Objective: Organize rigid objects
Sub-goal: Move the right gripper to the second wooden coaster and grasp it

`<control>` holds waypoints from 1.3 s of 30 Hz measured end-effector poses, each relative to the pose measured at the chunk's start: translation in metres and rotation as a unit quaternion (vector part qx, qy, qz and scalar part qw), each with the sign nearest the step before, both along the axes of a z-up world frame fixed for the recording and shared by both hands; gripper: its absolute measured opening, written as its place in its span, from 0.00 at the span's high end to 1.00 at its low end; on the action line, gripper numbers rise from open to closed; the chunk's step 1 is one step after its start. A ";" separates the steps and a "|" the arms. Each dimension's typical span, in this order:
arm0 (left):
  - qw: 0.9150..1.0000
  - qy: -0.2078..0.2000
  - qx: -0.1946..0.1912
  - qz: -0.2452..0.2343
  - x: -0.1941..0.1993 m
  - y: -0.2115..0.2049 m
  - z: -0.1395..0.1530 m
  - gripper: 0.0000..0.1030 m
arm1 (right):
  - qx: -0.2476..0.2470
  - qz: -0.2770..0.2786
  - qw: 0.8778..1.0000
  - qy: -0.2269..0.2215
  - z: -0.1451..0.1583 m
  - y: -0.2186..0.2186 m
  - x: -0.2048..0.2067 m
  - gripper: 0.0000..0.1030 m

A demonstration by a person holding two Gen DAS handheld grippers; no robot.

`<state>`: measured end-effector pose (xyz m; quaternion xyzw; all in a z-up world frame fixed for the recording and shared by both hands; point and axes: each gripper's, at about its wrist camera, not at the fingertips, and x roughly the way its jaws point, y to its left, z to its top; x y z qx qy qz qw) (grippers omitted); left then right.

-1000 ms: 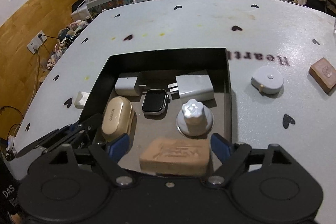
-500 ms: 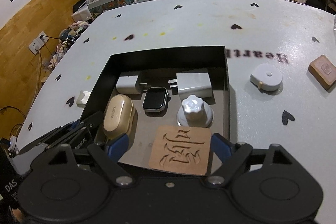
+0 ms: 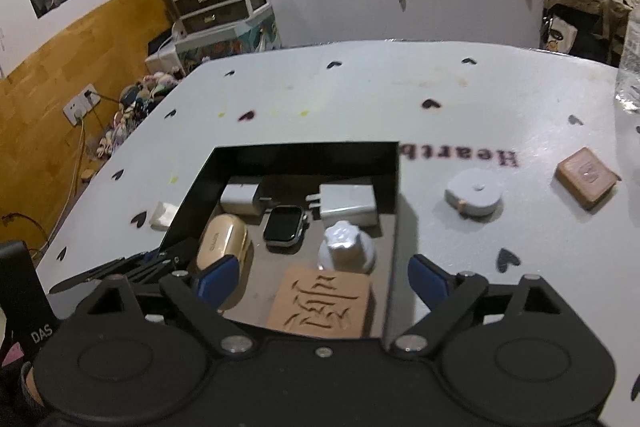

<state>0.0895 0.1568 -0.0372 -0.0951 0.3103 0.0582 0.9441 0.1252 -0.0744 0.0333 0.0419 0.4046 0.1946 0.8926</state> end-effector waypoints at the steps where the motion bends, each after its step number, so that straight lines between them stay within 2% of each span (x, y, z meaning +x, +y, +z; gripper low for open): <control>1: 1.000 0.000 0.000 0.000 0.000 0.000 0.000 0.93 | 0.001 -0.002 1.000 -0.004 0.001 -0.003 -0.001 0.08; 6: 1.000 0.000 0.000 0.000 -0.001 0.001 0.000 0.93 | 0.006 -0.018 0.999 -0.031 0.005 -0.023 -0.004 0.00; 15: 1.000 0.000 0.000 0.000 -0.001 0.001 0.000 0.93 | -0.004 -0.067 0.996 -0.059 0.001 -0.058 0.003 0.00; 24: 1.000 -0.001 0.000 0.000 -0.001 0.001 0.000 0.93 | -0.035 -0.136 0.988 -0.061 -0.029 -0.101 0.037 0.00; 30: 1.000 0.000 0.000 0.000 -0.001 0.001 0.000 0.93 | -0.035 -0.146 0.986 -0.071 -0.058 -0.135 0.061 0.00; 35: 1.000 0.000 0.001 0.000 -0.001 0.001 -0.001 0.93 | -0.090 -0.141 0.980 -0.104 -0.078 -0.160 0.078 0.00; 39: 1.000 0.000 0.002 0.001 -0.001 0.001 -0.001 0.93 | -0.109 -0.105 0.981 -0.123 -0.090 -0.183 0.093 0.00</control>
